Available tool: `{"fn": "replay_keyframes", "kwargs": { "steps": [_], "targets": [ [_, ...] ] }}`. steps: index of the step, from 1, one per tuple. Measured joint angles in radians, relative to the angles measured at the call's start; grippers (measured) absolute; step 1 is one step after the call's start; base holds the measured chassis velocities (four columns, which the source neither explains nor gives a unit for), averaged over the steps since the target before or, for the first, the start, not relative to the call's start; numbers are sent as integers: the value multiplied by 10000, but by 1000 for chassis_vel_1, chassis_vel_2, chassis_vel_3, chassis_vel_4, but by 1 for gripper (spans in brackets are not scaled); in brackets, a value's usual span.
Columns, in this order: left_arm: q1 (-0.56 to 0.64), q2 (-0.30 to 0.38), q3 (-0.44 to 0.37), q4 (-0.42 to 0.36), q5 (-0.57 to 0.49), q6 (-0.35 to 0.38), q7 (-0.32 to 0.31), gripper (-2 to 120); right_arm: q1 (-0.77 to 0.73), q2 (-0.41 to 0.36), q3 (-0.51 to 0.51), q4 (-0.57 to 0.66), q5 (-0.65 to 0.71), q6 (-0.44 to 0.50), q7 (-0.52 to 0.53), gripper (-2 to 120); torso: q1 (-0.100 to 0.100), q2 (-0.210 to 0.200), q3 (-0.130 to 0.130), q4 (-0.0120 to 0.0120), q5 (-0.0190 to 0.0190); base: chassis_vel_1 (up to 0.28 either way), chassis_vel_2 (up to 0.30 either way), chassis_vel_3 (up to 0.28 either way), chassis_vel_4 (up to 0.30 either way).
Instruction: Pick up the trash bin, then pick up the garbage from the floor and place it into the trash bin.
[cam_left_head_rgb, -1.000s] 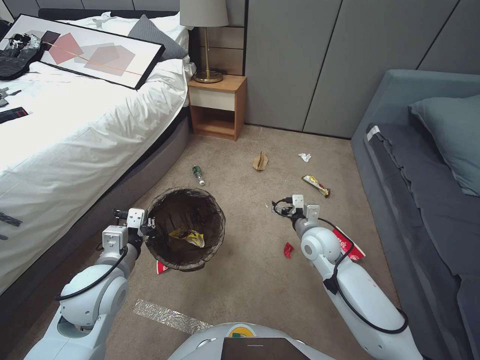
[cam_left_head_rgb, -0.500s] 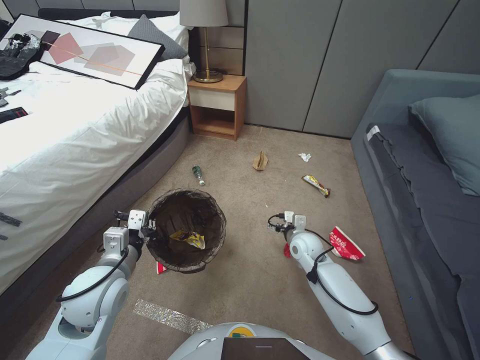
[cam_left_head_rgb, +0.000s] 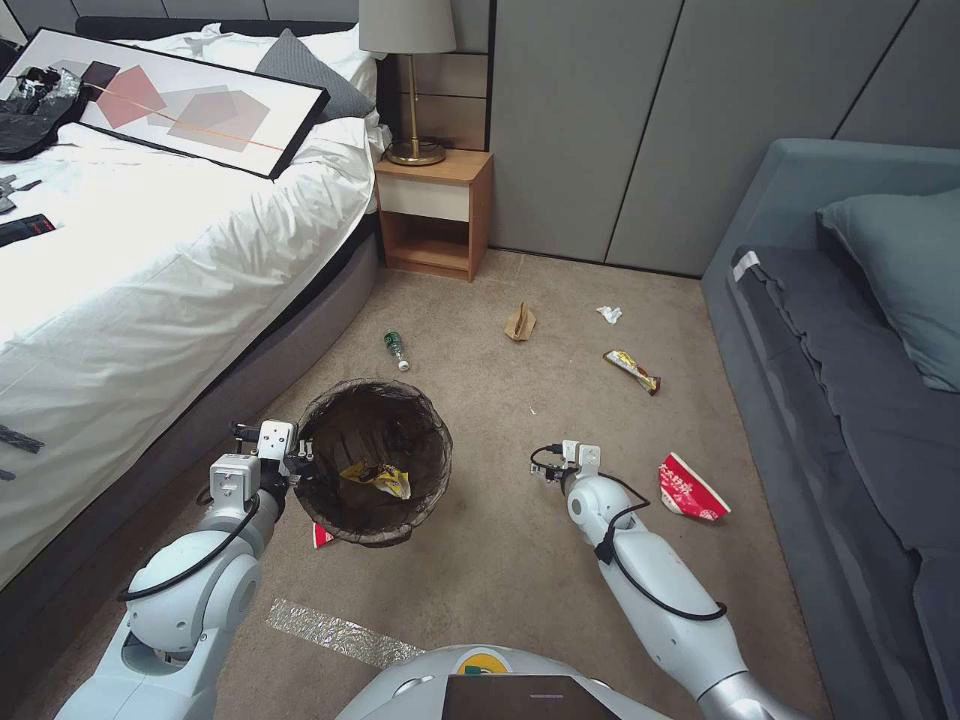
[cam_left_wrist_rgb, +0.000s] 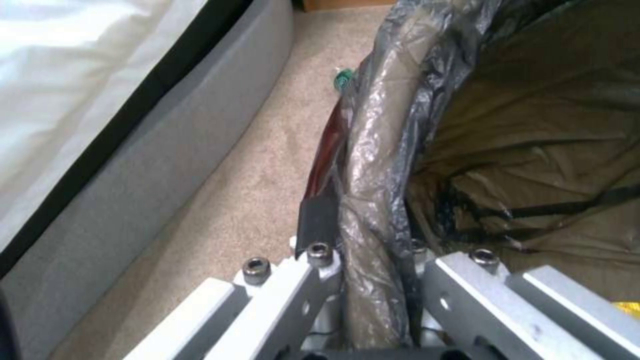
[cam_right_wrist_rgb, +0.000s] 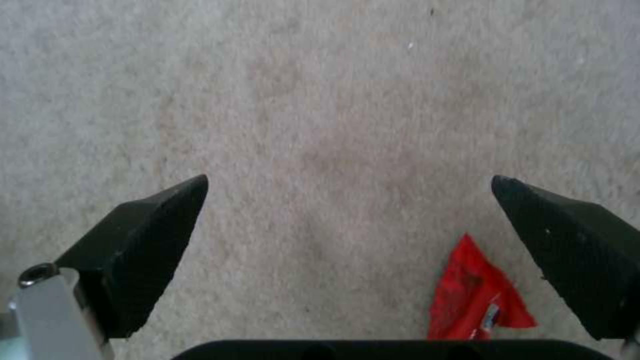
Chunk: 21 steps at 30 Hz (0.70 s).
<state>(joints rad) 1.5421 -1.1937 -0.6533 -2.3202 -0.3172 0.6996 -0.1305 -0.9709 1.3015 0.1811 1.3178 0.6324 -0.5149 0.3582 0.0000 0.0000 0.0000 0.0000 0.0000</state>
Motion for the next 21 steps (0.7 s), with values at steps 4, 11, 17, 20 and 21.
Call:
{"fn": "replay_keyframes", "kwargs": {
  "steps": [4,11,17,20,21],
  "targets": [
    [-29,7,-4,47,6,-15,9,0,-50,98,98,-284,-230,24,56,100,0,0,0,1,0,0,0,0,0],
    [-70,8,-14,135,6,-47,40,0,-381,18,338,-377,-430,-16,285,100,0,0,0,0,1,0,0,0,0],
    [-133,5,-5,193,1,-57,63,0,-689,-164,489,-125,-445,-135,565,100,0,0,-1,-1,1,0,0,0,0],
    [-155,-3,-1,236,-5,-68,65,0,-779,-216,501,-77,-437,-156,585,100,0,0,-1,-2,1,0,0,0,0],
    [-159,-4,0,241,-5,-71,65,0,-786,-217,501,-84,-438,-156,584,100,0,0,-1,-2,0,0,0,0,0]
  ]
}}
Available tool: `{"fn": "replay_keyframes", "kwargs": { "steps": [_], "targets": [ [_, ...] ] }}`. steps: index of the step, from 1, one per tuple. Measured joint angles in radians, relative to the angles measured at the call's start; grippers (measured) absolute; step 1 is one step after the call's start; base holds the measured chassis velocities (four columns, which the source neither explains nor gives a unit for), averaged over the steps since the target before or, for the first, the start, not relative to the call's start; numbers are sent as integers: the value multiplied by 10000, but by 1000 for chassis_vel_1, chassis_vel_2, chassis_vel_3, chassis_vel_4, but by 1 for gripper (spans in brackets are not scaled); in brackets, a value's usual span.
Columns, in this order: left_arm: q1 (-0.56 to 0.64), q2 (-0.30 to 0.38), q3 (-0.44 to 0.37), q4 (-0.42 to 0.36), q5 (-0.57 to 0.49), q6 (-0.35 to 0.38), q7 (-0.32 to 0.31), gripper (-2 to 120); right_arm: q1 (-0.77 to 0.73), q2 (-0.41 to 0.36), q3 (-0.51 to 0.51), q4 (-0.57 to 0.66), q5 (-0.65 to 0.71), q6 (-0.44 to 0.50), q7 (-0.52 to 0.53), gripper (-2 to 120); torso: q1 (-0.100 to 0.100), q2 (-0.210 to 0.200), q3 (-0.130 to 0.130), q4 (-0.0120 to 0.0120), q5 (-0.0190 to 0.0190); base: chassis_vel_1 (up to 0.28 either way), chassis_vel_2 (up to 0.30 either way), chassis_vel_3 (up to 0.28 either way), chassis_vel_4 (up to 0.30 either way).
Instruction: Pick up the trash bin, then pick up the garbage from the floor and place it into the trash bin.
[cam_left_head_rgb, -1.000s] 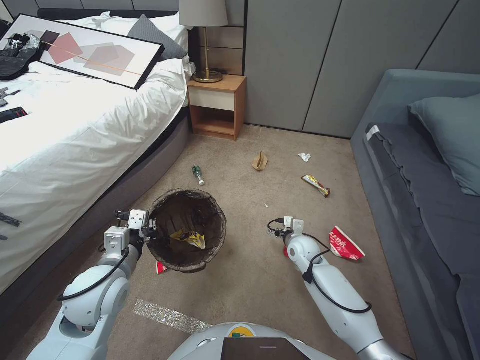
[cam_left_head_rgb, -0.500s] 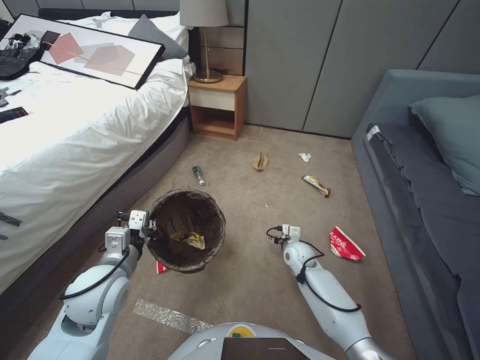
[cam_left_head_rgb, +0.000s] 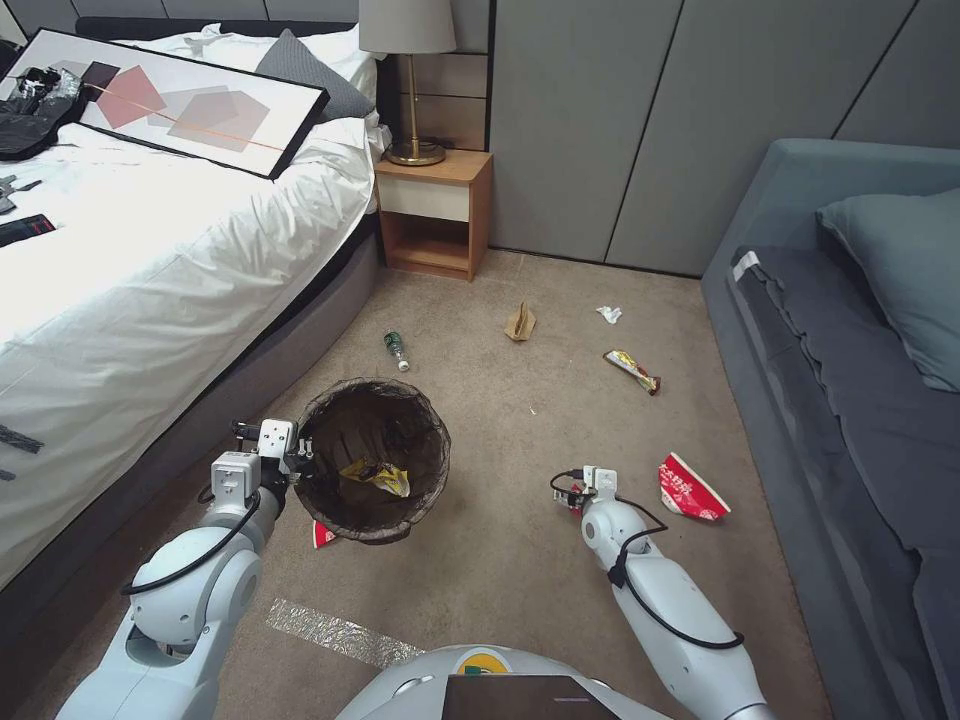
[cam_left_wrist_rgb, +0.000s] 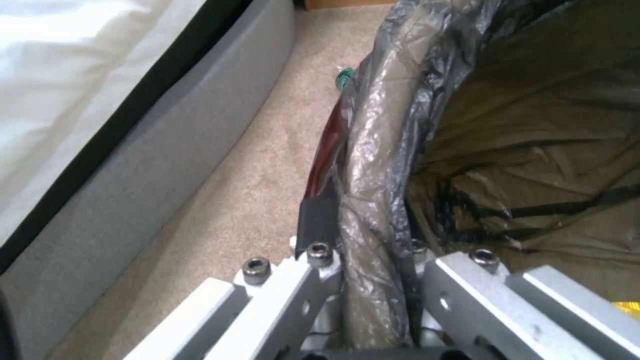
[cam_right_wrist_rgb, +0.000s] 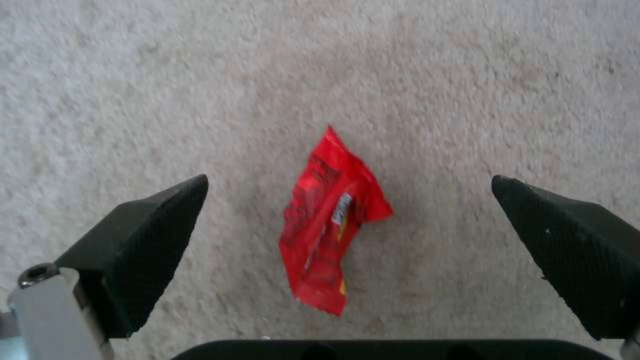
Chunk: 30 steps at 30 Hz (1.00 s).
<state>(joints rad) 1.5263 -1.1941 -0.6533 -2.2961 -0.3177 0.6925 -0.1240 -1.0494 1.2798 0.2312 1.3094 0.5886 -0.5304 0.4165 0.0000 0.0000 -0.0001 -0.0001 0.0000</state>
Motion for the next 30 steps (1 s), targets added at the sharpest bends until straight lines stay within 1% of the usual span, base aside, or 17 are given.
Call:
{"fn": "replay_keyframes", "kwargs": {
  "steps": [6,11,14,20,24,26,30],
  "targets": [
    [-28,-5,4,29,-4,-18,0,0,65,132,-62,-368,-76,123,-182,100,0,0,0,0,1,0,0,0,0],
    [-18,13,-16,38,-13,-35,5,0,420,363,-181,-1128,-163,159,-310,100,0,0,0,2,0,0,0,0,0],
    [-16,16,-23,42,-16,-44,9,0,441,450,-190,-1307,-237,203,-358,100,0,0,0,-1,-1,0,0,0,0],
    [-37,47,-47,64,-31,-53,13,0,428,534,-135,-1544,-375,291,-474,100,-1,2,-1,-4,-8,0,0,0,0],
    [-58,54,-49,83,-46,-59,14,0,402,551,-79,-1696,-399,308,-605,97,-2,3,-2,-2,-10,0,0,0,0],
    [-67,87,-53,104,-51,-62,14,0,326,552,-51,-1696,-407,334,-634,96,-2,4,-2,3,-5,0,0,0,0],
    [-78,104,-59,115,-54,-63,15,0,276,559,-32,-1667,-430,349,-638,96,-2,3,-1,4,-1,0,0,0,0]
  ]
}}
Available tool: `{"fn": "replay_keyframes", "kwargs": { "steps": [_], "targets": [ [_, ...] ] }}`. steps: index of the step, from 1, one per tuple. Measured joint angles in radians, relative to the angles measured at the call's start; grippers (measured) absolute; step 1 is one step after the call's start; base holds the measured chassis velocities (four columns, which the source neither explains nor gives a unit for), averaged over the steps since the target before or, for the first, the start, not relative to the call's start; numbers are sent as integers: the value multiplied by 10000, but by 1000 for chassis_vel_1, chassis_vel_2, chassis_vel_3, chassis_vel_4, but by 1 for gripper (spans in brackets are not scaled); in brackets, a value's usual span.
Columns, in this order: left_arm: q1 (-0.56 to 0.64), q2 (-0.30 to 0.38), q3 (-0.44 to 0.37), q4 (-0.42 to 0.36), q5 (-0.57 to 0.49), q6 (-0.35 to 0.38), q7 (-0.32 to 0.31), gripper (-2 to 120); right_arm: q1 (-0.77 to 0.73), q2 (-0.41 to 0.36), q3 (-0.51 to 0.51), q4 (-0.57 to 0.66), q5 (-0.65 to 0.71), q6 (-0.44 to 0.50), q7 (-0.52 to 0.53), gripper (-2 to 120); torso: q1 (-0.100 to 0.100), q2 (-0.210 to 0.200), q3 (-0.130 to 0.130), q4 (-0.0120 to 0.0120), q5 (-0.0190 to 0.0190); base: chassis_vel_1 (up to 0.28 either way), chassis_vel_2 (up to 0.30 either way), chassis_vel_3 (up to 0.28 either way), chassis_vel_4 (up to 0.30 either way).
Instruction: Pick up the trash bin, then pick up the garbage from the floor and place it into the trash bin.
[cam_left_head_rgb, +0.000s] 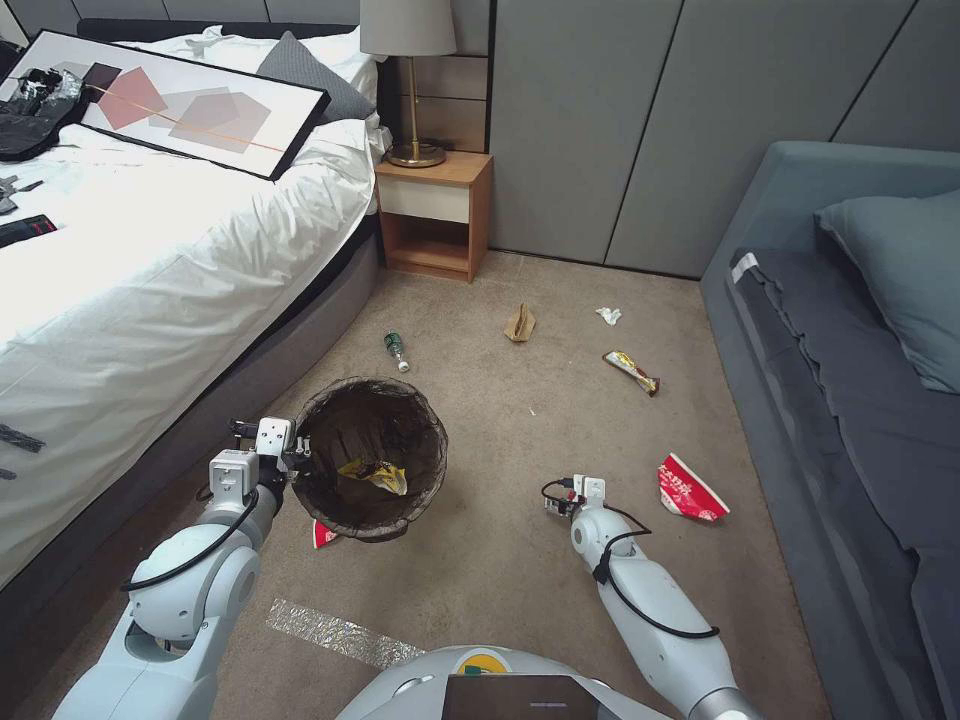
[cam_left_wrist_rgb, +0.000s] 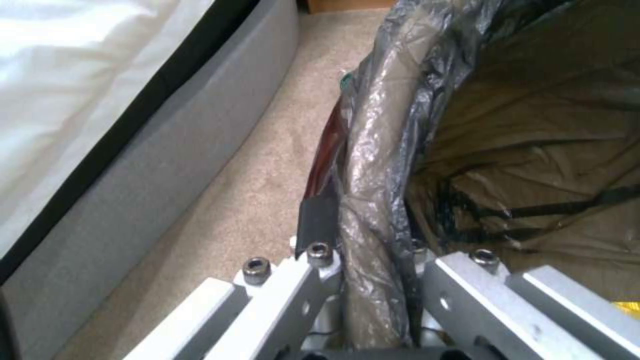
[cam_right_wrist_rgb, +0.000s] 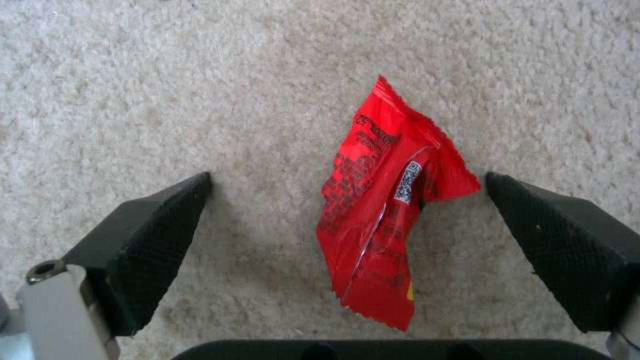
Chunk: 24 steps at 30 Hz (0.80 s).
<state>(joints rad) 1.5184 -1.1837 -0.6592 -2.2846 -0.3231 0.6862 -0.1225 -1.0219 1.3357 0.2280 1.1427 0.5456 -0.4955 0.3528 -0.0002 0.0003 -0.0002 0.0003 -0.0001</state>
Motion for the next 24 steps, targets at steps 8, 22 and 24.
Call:
{"fn": "replay_keyframes", "kwargs": {
  "steps": [8,22,24],
  "targets": [
    [-2,2,-17,8,-4,-8,1,0,-92,15,10,168,6,-1,28,89,0,-1,1,-3,1,0,0,0,0],
    [-74,-1,6,155,9,-57,2,0,-451,-214,93,1147,359,-401,654,52,2,-4,4,-2,4,0,0,0,0],
    [-96,-7,18,178,15,-67,4,0,-468,-272,125,1259,418,-445,754,44,2,-4,4,-2,5,0,0,0,0]
  ]
}}
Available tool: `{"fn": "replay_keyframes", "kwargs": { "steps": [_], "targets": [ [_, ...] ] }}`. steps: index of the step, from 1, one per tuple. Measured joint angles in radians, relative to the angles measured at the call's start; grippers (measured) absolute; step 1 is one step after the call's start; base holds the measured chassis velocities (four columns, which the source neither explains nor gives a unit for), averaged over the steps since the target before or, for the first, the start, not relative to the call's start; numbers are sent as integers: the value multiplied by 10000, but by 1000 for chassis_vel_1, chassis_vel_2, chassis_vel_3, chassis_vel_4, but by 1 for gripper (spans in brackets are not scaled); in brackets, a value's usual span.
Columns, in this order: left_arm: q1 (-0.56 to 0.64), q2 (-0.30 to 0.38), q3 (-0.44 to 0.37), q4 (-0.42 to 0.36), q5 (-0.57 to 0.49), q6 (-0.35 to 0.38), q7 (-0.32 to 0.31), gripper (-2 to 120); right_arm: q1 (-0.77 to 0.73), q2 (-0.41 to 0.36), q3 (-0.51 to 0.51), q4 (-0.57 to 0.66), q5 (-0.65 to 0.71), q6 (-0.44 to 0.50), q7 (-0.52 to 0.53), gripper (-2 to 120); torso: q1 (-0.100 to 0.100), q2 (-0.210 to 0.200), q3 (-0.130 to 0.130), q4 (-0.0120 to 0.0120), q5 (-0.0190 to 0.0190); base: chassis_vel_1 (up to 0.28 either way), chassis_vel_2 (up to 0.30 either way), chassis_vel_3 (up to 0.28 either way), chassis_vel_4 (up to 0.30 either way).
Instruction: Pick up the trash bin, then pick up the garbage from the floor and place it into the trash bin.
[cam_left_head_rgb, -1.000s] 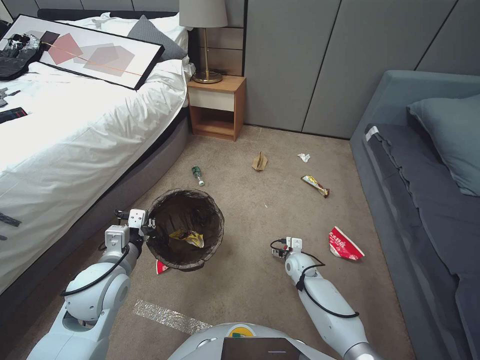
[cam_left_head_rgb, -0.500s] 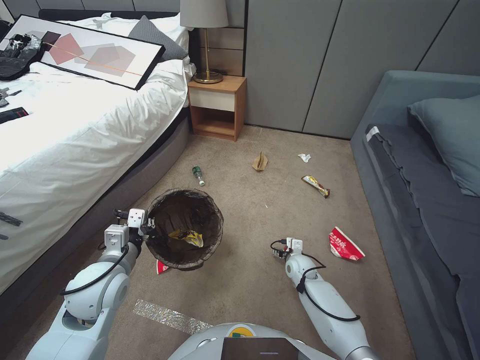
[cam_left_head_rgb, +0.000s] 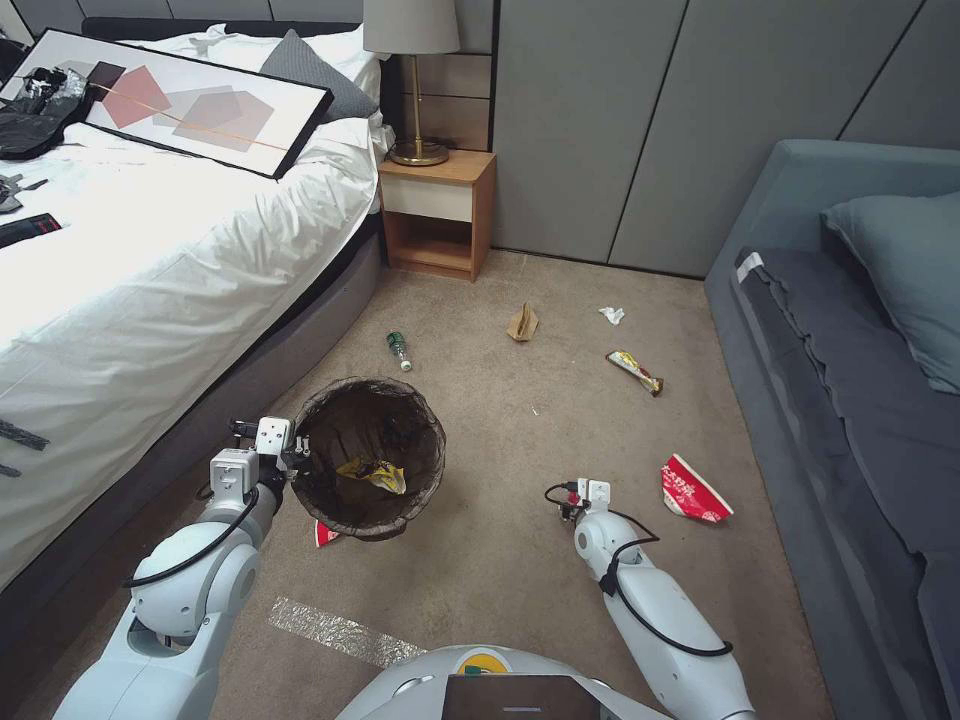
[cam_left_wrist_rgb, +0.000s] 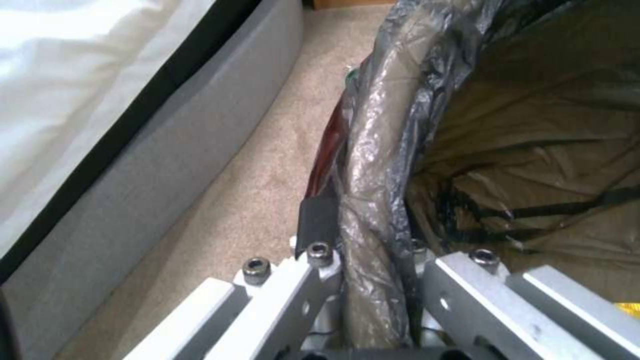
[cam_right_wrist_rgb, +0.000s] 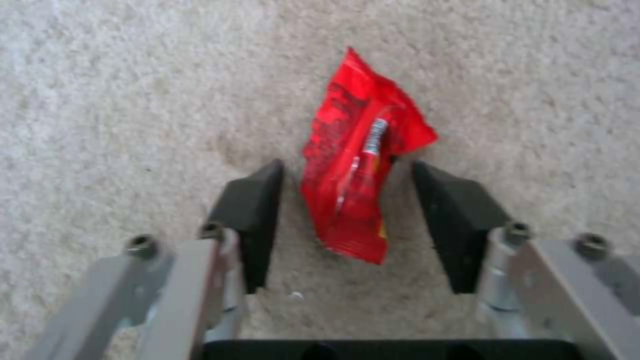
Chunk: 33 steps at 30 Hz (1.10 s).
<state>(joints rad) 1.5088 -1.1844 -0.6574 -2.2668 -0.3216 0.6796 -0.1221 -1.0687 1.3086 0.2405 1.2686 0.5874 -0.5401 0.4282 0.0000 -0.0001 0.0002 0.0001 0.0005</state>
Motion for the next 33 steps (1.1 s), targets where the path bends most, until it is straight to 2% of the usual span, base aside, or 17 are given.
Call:
{"fn": "replay_keyframes", "kwargs": {
  "steps": [1,4,5,8,9,12,24,31,33],
  "targets": [
    [0,0,0,0,0,0,0,0,0,0,0,0,0,0,0,44,0,0,0,0,0,0,0,0,0],
    [-5,-5,0,15,1,-2,7,0,-78,-97,59,330,134,-158,257,28,0,0,1,-5,-5,0,0,0,0],
    [-5,-5,0,15,1,-2,7,0,-78,-97,59,330,134,-158,257,28,0,0,1,-5,-5,0,0,0,0],
    [4,5,-15,35,2,-6,21,0,-222,-202,108,804,321,-313,507,14,0,0,0,-5,-5,0,0,0,0],
    [4,5,-15,35,2,-6,21,0,-222,-202,108,804,321,-313,507,14,0,0,0,-5,-5,0,0,0,0],
    [12,-8,-5,39,11,-7,18,0,-380,-315,181,1178,383,-368,616,0,0,0,-1,-3,-6,0,0,0,0],
    [44,-10,-46,17,38,-1,16,0,-438,-400,286,1583,375,-354,625,0,0,0,-2,1,-4,0,0,0,0],
    [22,12,-76,13,37,13,17,0,-931,-747,447,3174,860,-515,766,0,0,1,-3,0,-3,0,0,0,0],
    [17,9,-49,-25,34,99,-4,0,-1274,-1230,580,4431,1355,-712,896,0,0,1,-3,-1,-2,0,0,0,0]
  ]
}}
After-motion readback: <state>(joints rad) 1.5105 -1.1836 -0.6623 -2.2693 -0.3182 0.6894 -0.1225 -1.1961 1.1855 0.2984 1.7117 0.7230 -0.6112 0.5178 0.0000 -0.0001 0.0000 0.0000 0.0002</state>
